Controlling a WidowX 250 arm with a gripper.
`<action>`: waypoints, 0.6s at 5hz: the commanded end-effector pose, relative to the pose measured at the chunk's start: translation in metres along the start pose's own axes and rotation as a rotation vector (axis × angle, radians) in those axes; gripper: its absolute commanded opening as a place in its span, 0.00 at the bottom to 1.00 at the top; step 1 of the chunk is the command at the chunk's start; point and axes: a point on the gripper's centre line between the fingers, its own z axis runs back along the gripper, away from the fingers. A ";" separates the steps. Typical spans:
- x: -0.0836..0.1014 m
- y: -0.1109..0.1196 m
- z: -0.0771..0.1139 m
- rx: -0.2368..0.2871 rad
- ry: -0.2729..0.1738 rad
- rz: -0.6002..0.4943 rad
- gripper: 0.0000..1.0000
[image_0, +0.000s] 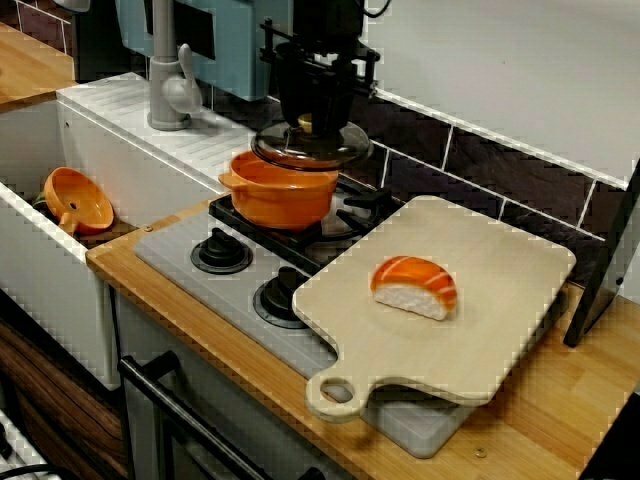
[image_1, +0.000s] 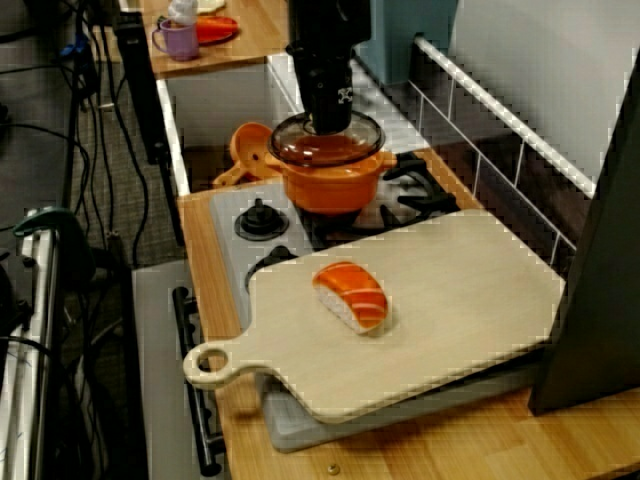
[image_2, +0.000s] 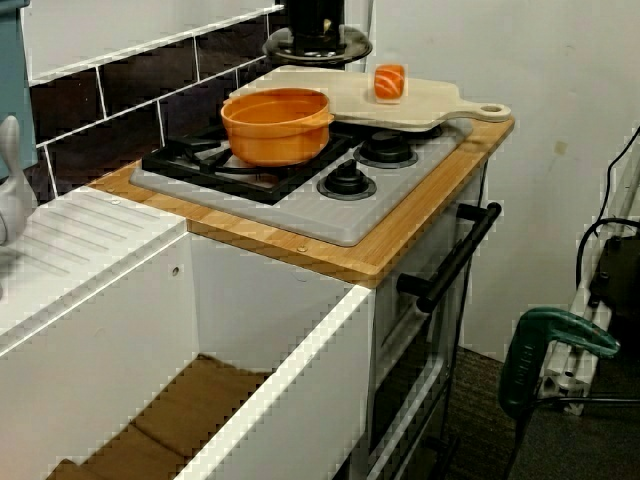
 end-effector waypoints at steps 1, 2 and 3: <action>0.002 -0.026 0.010 0.015 -0.071 0.019 0.00; 0.008 -0.039 0.004 0.016 -0.068 0.024 0.00; 0.018 -0.049 -0.004 0.009 -0.064 0.032 0.00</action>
